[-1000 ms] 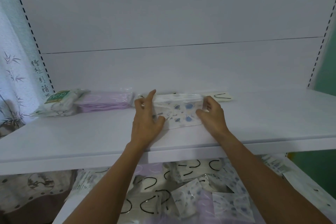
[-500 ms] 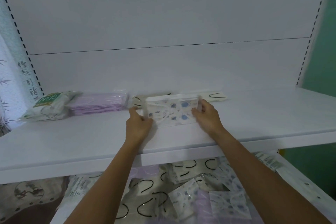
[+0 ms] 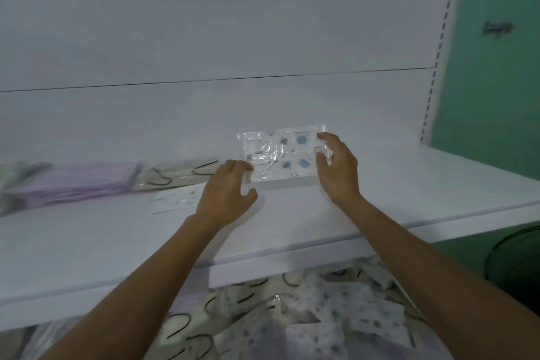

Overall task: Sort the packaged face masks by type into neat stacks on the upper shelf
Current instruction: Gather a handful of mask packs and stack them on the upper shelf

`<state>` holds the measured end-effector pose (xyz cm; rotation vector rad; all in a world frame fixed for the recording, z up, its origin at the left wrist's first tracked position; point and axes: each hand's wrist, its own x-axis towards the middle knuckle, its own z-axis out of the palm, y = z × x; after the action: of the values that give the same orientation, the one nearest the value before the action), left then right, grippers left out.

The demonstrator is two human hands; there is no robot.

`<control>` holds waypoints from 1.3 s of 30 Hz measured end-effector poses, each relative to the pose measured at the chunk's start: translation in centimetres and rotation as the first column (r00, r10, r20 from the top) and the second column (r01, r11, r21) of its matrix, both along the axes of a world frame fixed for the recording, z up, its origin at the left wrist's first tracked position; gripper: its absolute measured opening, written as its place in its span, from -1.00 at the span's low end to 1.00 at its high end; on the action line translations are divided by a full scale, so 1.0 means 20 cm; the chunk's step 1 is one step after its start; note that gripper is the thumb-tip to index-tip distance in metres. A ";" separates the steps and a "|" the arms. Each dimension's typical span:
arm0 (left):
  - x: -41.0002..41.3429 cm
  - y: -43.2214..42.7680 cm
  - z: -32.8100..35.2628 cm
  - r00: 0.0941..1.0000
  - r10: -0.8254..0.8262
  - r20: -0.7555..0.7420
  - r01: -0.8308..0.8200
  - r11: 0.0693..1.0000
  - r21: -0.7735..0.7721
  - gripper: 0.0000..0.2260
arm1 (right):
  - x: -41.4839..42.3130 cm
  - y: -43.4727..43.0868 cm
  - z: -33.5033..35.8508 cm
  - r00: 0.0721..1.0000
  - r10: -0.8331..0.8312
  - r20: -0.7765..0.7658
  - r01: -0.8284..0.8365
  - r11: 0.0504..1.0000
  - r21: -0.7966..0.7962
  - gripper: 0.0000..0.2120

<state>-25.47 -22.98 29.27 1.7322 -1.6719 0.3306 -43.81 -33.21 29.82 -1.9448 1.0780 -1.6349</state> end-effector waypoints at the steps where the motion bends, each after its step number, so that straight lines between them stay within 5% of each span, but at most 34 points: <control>1: -0.07 -0.09 0.01 1.000 -0.024 -0.013 0.024 1.000 0.006 -0.65 | -0.09 -0.07 0.02 1.000 0.007 -0.009 -0.007 1.000 0.013 -0.65; 9: -0.54 -0.64 -0.03 0.986 0.052 -0.158 -0.036 0.994 0.099 -0.67 | -0.57 -0.52 0.05 0.896 0.168 -0.412 -0.088 0.975 0.206 -0.20; 14: -0.66 -0.81 -0.06 0.960 0.161 -0.230 -0.130 0.981 0.144 -0.71 | -0.61 -0.71 0.01 0.836 0.172 -0.521 -0.046 0.968 0.246 -0.32; 20: -0.70 -0.87 -0.11 0.931 0.233 -0.280 -0.207 0.971 0.119 -0.68 | -0.49 -0.84 -0.08 0.852 0.243 -0.463 -0.096 0.943 0.318 -0.41; 24: -0.65 -0.86 -0.12 0.932 0.184 -0.312 -0.167 0.983 0.083 -0.74 | -0.48 -0.88 -0.10 0.926 0.060 -0.372 0.032 0.972 0.235 -0.52; 28: -0.63 -0.87 -0.14 0.929 0.255 -0.267 -0.241 0.967 0.086 -0.76 | -0.50 -0.91 -0.13 0.825 0.070 -0.561 0.084 0.966 0.244 -0.71; 32: -0.65 -0.81 -0.10 0.861 0.480 -0.165 -0.471 0.877 0.094 -0.86 | -0.48 -0.91 -0.13 0.826 0.075 -0.558 0.049 0.978 0.204 -0.74; 39: -0.66 -0.82 -0.11 0.938 0.347 0.015 -0.329 0.873 0.360 -0.63 | -0.47 -0.90 -0.13 0.836 0.013 -0.549 0.091 0.983 0.162 -0.84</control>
<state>-38.65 -39.31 27.16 2.2956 -1.4507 0.1407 -53.28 -51.19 27.20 -2.3377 1.4210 -0.9504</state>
